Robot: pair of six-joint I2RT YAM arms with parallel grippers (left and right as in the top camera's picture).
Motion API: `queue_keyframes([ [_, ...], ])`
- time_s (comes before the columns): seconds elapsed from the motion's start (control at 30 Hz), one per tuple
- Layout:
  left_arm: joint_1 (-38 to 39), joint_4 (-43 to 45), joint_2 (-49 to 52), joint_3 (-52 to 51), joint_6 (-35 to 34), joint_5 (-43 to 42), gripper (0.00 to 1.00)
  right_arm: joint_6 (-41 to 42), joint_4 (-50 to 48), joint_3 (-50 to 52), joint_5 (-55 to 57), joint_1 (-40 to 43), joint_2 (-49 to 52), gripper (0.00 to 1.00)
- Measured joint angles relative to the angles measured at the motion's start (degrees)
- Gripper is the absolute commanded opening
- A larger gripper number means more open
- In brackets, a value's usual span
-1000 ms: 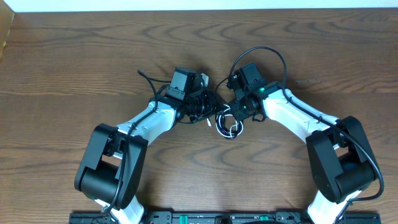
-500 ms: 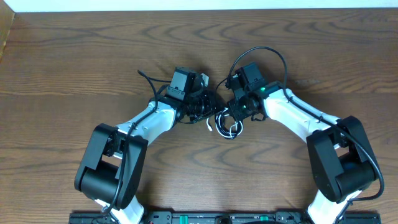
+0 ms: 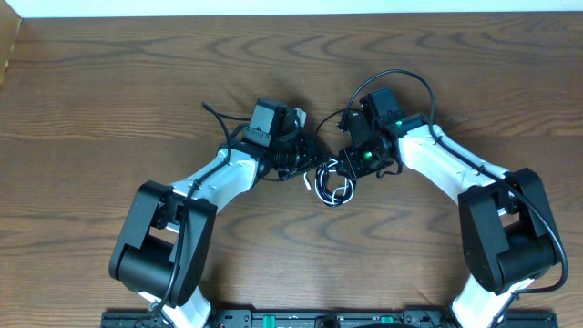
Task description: Untangle cables
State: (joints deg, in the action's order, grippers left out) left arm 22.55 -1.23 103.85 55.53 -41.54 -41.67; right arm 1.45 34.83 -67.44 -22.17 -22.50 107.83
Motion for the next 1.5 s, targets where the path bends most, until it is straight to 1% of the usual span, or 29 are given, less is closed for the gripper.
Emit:
queue_keyframes([
  [0.23, 0.0, 0.0, 0.0, 0.0, 0.0, -0.02, 0.07, -0.48, -0.83, -0.04, -2.67, 0.0, -0.04, 0.41],
  [0.5, 0.0, 0.0, 0.0, 0.0, 0.0, -0.02, 0.08, -0.61, -4.83, -0.09, -3.37, 0.0, -0.11, 0.39],
  [0.93, 0.0, 0.0, 0.0, 0.0, 0.0, 0.0, 0.08, -0.57, -5.79, -0.09, 0.11, -0.52, -0.11, 0.39],
  [1.0, 0.02, 0.0, 0.0, 0.0, 0.0, 0.0, 0.08, -0.57, -5.79, -0.09, 0.42, -0.7, -0.11, 0.38],
  [1.1, 0.02, 0.0, 0.0, 0.0, 0.0, 0.0, 0.08, -0.42, -5.79, -0.09, 1.29, -0.9, -0.11, 0.35],
  [1.2, 0.02, 0.0, 0.0, 0.0, 0.0, 0.0, 0.08, 0.85, -5.79, -0.09, 3.04, -0.98, -0.11, 0.32],
  [1.5, 0.02, 0.0, 0.0, 0.0, 0.0, 0.0, 0.08, 6.75, -5.75, -0.09, 13.97, -0.98, -0.11, 0.33],
])
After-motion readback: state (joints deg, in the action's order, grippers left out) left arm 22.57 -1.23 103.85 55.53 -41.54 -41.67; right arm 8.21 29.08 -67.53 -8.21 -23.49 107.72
